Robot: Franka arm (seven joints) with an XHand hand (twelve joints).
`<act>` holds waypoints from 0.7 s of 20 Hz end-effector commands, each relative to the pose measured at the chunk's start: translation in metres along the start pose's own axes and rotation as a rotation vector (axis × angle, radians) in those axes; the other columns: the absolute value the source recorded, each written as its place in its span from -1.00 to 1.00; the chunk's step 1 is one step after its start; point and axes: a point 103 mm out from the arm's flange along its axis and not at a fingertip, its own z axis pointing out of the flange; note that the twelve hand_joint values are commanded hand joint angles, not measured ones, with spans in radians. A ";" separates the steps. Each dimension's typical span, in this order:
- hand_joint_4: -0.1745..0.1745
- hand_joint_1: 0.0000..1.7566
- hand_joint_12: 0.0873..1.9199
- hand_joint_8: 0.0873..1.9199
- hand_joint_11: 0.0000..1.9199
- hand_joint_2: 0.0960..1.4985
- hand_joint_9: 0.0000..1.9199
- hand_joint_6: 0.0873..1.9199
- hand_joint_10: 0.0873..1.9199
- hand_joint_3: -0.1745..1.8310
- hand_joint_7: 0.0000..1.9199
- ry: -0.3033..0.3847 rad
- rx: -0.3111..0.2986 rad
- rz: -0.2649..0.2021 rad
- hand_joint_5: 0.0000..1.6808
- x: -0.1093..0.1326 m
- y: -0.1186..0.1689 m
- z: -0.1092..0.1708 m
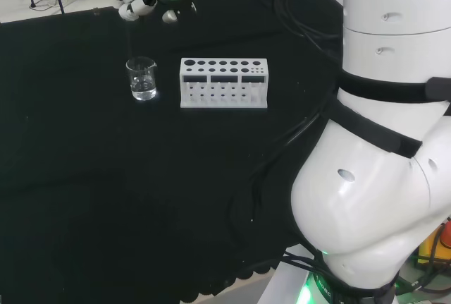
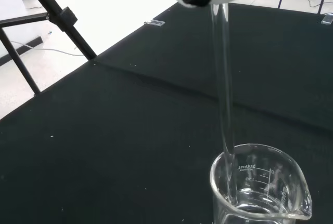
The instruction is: Stir in the beaker to the left of the white test tube rack with the glass rod.
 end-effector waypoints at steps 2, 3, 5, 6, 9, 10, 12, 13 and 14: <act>-1.00 0.48 -0.37 0.17 0.73 0.16 0.81 -0.62 -0.28 -0.52 0.16 -0.004 0.006 0.028 0.38 -0.021 -0.012 0.001; -1.00 0.48 -0.37 0.17 0.73 0.16 0.81 -0.62 -0.28 -0.51 0.16 -0.010 0.005 0.033 0.38 -0.023 -0.015 0.000; -1.00 0.48 -0.37 0.16 0.73 0.16 0.81 -0.62 -0.28 -0.51 0.16 -0.013 0.005 0.038 0.38 -0.024 -0.019 -0.001; -1.00 0.48 -0.37 0.16 0.73 0.15 0.81 -0.62 -0.28 -0.51 0.16 -0.016 0.006 0.035 0.38 -0.022 -0.021 -0.001; -1.00 0.48 -0.37 0.16 0.73 0.15 0.81 -0.62 -0.28 -0.51 0.16 -0.021 0.008 0.020 0.38 -0.015 -0.025 -0.002; -1.00 0.48 -0.37 0.16 0.73 0.15 0.81 -0.62 -0.28 -0.51 0.16 -0.019 0.006 0.014 0.38 -0.012 -0.025 -0.003; -1.00 0.48 -0.37 0.16 0.73 0.15 0.81 -0.62 -0.28 -0.51 0.16 -0.021 0.009 0.007 0.39 -0.010 -0.026 -0.004; -1.00 0.48 -0.37 0.17 0.73 0.15 0.81 -0.62 -0.28 -0.50 0.16 -0.025 0.009 0.003 0.39 -0.008 -0.026 -0.005; -1.00 0.48 -0.37 0.17 0.73 0.15 0.81 -0.62 -0.28 -0.50 0.16 -0.031 0.009 0.001 0.39 -0.007 -0.027 -0.006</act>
